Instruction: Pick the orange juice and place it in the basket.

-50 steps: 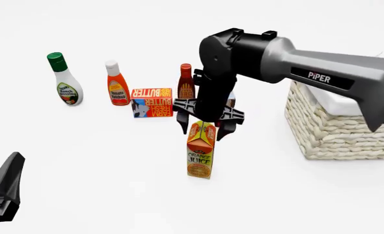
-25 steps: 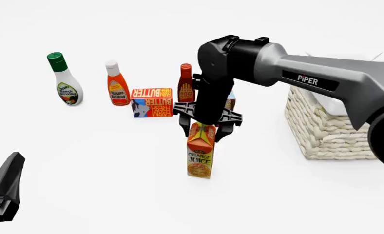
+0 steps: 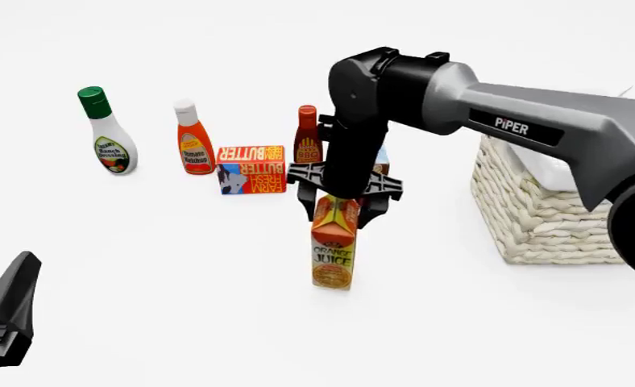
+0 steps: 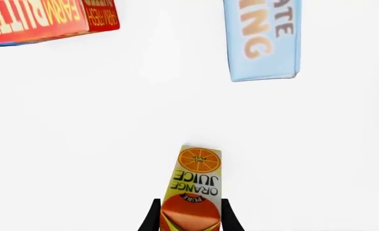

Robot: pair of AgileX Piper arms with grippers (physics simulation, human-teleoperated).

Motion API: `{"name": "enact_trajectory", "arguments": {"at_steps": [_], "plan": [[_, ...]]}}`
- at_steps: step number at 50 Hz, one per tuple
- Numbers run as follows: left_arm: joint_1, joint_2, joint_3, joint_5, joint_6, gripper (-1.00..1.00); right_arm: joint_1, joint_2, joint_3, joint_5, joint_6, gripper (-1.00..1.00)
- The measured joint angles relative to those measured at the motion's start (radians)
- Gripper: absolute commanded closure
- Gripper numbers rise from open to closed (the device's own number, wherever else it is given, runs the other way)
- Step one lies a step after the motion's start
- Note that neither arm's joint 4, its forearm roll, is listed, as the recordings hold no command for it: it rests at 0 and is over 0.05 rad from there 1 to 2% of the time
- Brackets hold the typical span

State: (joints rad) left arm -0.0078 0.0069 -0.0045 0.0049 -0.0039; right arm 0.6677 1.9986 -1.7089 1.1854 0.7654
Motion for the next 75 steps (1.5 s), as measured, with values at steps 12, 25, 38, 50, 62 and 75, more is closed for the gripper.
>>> {"name": "enact_trajectory", "arguments": {"at_steps": [12,25,38,50,62,75], "plan": [[0.0,0.0,0.0,0.0,0.0,-1.0,0.003,-0.043,0.003,0.017,-0.012,1.0],[0.0,0.0,0.0,0.0,0.0,-1.0,0.001,-0.087,0.009,0.023,-0.037,1.0],[0.0,0.0,0.0,0.0,0.0,-1.0,-0.003,-0.141,0.01,0.024,-0.062,1.0],[0.0,0.0,0.0,0.0,0.0,-1.0,0.002,-0.179,-0.007,0.025,-0.075,1.0],[0.0,0.0,0.0,0.0,0.0,-1.0,-0.001,-0.211,-0.024,0.025,-0.094,1.0],[0.0,0.0,0.0,0.0,0.0,-1.0,-0.014,-0.237,-0.037,0.025,-0.131,1.0]]}}
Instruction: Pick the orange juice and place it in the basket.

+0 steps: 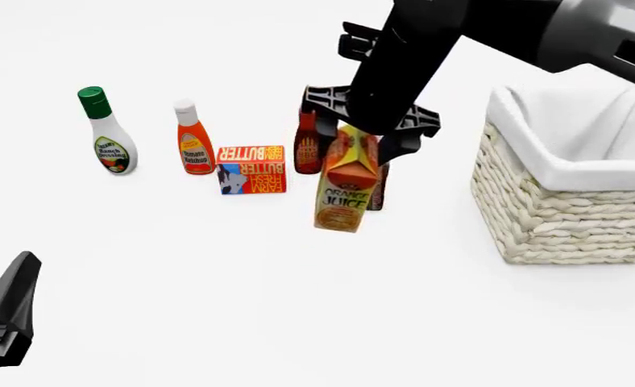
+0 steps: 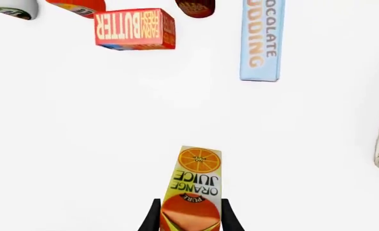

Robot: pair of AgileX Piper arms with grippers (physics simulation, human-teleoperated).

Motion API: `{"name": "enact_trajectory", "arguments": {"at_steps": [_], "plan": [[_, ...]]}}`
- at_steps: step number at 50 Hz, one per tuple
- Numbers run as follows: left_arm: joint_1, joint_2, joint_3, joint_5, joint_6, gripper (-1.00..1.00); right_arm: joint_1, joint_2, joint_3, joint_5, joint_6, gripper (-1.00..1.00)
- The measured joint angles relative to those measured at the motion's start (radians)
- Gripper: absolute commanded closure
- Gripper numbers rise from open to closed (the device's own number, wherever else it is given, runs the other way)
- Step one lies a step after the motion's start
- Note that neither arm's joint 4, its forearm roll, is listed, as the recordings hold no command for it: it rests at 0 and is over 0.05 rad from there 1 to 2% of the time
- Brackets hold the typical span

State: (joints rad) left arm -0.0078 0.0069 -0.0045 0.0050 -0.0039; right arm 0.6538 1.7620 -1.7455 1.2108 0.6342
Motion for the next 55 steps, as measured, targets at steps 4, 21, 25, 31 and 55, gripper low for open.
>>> {"name": "enact_trajectory", "arguments": {"at_steps": [4,21,25,31,55], "plan": [[0.0,0.0,0.0,0.0,0.0,-1.0,-0.005,-0.005,-0.006,0.0,-0.014,1.0],[0.0,0.0,0.0,0.0,0.0,-1.0,-0.04,-0.022,-0.039,0.0,-0.097,1.0],[0.0,0.0,0.0,0.0,0.0,-1.0,-0.051,-0.026,-0.048,0.0,-0.12,1.0],[0.0,0.0,0.0,0.0,0.0,-1.0,-0.071,-0.032,-0.065,0.0,-0.157,1.0],[0.0,0.0,0.0,0.0,0.0,-1.0,-0.145,-0.06,-0.129,0.0,-0.276,1.0]]}}
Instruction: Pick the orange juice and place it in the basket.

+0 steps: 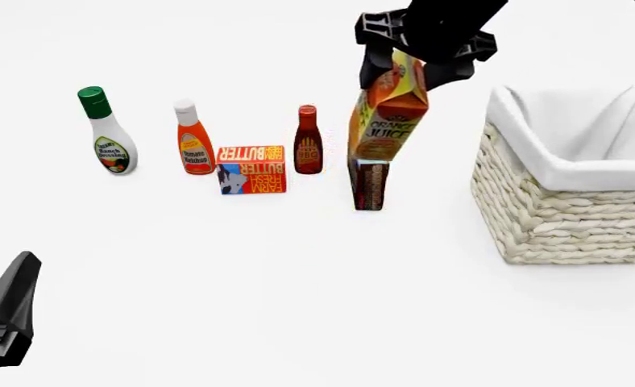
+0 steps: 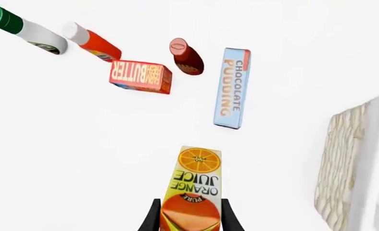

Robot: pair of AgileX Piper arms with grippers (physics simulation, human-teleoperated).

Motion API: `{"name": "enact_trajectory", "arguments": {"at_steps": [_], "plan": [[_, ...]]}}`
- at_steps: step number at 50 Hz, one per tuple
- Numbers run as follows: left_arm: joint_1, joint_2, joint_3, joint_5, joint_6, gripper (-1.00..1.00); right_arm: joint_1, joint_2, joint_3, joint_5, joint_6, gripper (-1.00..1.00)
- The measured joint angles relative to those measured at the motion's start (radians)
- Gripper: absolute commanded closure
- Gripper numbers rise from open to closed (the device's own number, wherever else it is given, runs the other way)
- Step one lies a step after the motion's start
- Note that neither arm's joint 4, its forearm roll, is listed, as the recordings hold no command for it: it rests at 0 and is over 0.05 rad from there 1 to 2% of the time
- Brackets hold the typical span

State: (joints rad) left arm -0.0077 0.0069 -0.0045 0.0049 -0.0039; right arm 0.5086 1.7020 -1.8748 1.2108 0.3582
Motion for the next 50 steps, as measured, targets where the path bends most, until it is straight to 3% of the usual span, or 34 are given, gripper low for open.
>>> {"name": "enact_trajectory", "arguments": {"at_steps": [50], "plan": [[0.0,0.0,0.0,0.0,0.0,-1.0,-0.186,-0.049,-0.151,0.0,-0.235,1.0]]}}
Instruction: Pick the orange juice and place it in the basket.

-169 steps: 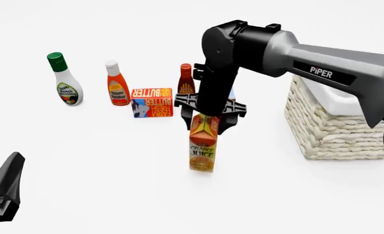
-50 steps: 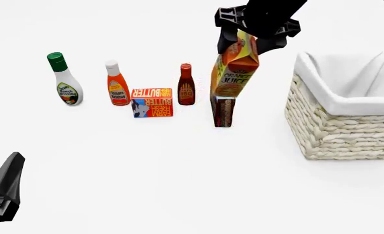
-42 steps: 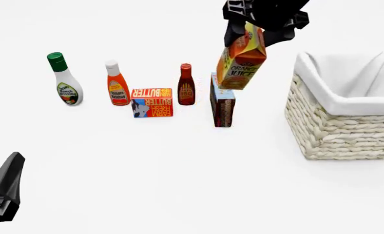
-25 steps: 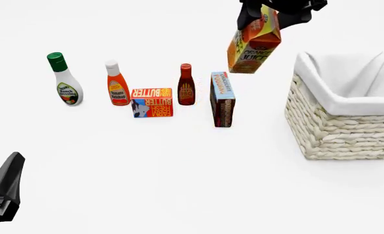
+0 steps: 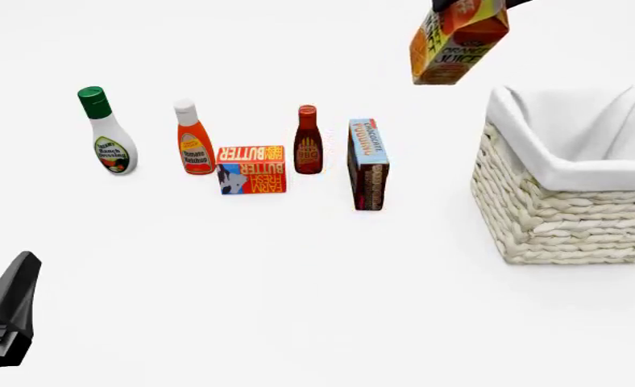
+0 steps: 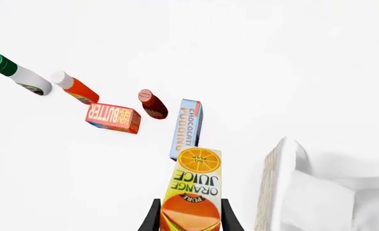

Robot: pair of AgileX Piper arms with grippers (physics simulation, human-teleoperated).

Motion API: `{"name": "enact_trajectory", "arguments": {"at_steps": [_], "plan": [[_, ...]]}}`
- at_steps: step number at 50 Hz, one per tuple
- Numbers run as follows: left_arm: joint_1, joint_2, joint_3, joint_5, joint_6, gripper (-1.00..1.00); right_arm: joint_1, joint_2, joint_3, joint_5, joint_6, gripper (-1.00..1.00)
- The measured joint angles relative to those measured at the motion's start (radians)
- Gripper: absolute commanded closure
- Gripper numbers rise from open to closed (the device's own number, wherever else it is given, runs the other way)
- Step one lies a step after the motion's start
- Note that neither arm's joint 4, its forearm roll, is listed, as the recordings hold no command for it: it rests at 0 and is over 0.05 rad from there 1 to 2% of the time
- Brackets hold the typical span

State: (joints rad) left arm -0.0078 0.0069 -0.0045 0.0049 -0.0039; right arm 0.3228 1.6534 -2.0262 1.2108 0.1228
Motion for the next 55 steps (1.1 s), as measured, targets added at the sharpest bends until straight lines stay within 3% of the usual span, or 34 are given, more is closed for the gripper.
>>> {"name": "enact_trajectory", "arguments": {"at_steps": [27,55], "plan": [[0.0,0.0,0.0,0.0,0.0,-1.0,-0.1,-0.047,-0.024,0.0,-0.084,1.0],[0.0,0.0,0.0,0.0,0.0,-1.0,-0.243,-0.124,0.045,0.0,-0.142,1.0]]}}
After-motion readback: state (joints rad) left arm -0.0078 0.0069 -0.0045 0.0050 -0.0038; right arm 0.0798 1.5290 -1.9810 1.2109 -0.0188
